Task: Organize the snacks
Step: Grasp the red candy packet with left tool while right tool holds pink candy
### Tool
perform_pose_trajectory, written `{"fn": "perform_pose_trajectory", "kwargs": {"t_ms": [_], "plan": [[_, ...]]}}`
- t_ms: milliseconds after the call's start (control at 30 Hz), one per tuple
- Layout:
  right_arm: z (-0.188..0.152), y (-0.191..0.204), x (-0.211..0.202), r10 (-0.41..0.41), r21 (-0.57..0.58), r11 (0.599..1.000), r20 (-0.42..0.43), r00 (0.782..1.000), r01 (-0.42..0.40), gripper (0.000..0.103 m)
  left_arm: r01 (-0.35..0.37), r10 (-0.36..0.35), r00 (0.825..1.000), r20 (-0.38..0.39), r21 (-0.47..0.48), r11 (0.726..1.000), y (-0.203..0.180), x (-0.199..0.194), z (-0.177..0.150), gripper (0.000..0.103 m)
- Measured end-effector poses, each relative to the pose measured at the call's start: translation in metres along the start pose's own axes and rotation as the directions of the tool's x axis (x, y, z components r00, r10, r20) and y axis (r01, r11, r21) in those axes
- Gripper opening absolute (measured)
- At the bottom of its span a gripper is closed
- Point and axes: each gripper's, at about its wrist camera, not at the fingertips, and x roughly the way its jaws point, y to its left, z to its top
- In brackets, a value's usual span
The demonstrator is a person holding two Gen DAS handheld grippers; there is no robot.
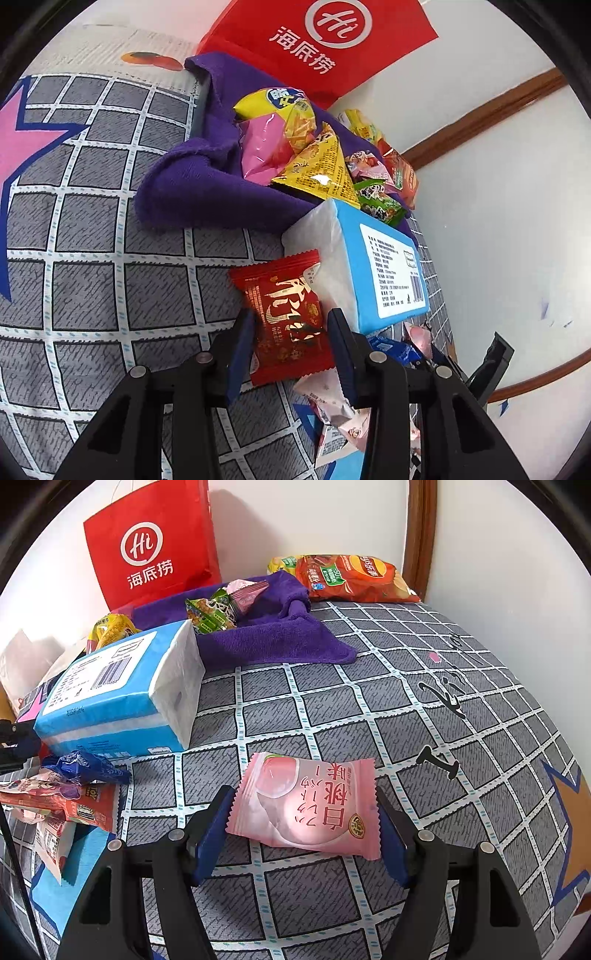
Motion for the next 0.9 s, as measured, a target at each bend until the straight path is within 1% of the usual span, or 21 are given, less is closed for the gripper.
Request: {"fn": "perform_pose_trajectory", "kwargs": {"t_ms": [67, 167, 200, 267, 300, 333, 400, 500, 600, 700, 767, 800, 833, 900], "plan": [[0.000, 0.000, 0.000, 0.000, 0.000, 1.000, 0.000, 1.000, 0.000, 0.072, -0.004, 0.004, 1.000, 0.007, 0.006, 1.000, 0.000, 0.000, -0.001, 0.038], [0.000, 0.001, 0.000, 0.000, 0.000, 1.000, 0.000, 1.000, 0.000, 0.072, -0.038, 0.037, 0.999, 0.015, 0.034, 0.999, -0.004, -0.003, -0.003, 0.037], [0.000, 0.000, 0.000, 0.000, 0.000, 1.000, 0.000, 1.000, 0.000, 0.072, -0.063, 0.062, 0.998, 0.019, 0.047, 0.997, -0.007, -0.006, -0.005, 0.037], [0.000, 0.001, 0.000, 0.000, 0.000, 1.000, 0.000, 1.000, 0.000, 0.073, -0.136, 0.135, 0.991, 0.020, 0.076, 0.988, -0.014, -0.006, -0.006, 0.037], [0.000, 0.000, 0.000, 0.000, 0.001, 1.000, 0.000, 1.000, 0.000, 0.073, -0.200, 0.199, 0.980, 0.023, 0.087, 0.976, -0.017, -0.009, -0.008, 0.037], [0.000, 0.001, 0.000, 0.000, 0.001, 1.000, 0.001, 1.000, 0.000, 0.073, -0.267, 0.265, 0.964, 0.037, 0.099, 0.959, -0.022, -0.014, -0.011, 0.037], [0.000, 0.000, 0.000, 0.000, 0.001, 1.000, 0.001, 1.000, 0.000, 0.073, -0.347, 0.342, 0.938, 0.059, 0.147, 0.926, -0.030, -0.022, -0.017, 0.037], [0.000, 0.001, 0.000, 0.000, 0.001, 1.000, 0.001, 1.000, 0.000, 0.073, -0.378, 0.374, 0.926, 0.059, 0.172, 0.910, -0.033, -0.028, -0.025, 0.037], [0.000, 0.001, 0.000, 0.000, 0.001, 1.000, 0.001, 1.000, 0.000, 0.073, -0.423, 0.421, 0.906, 0.053, 0.181, 0.888, -0.032, -0.026, -0.031, 0.037], [-0.001, 0.001, 0.000, 0.000, 0.002, 1.000, 0.001, 1.000, 0.000, 0.073, -0.431, 0.427, 0.902, 0.062, 0.164, 0.887, -0.029, -0.023, -0.033, 0.040], [-0.001, 0.001, 0.000, 0.001, 0.002, 1.000, 0.002, 1.000, -0.001, 0.073, -0.428, 0.426, 0.903, 0.044, 0.147, 0.892, -0.025, -0.017, -0.034, 0.045], [-0.001, 0.001, 0.000, 0.002, 0.003, 1.000, 0.002, 1.000, -0.002, 0.073, -0.431, 0.431, 0.902, 0.031, 0.133, 0.892, -0.022, -0.012, -0.033, 0.045], [0.000, 0.002, 0.000, 0.002, 0.003, 1.000, 0.002, 1.000, -0.003, 0.073, -0.441, 0.436, 0.897, 0.066, 0.139, 0.887, -0.027, -0.010, -0.035, 0.047], [-0.001, 0.002, 0.000, 0.004, 0.002, 1.000, 0.002, 1.000, -0.004, 0.073, -0.470, 0.464, 0.882, 0.078, 0.154, 0.869, -0.029, -0.005, -0.037, 0.047]]}}
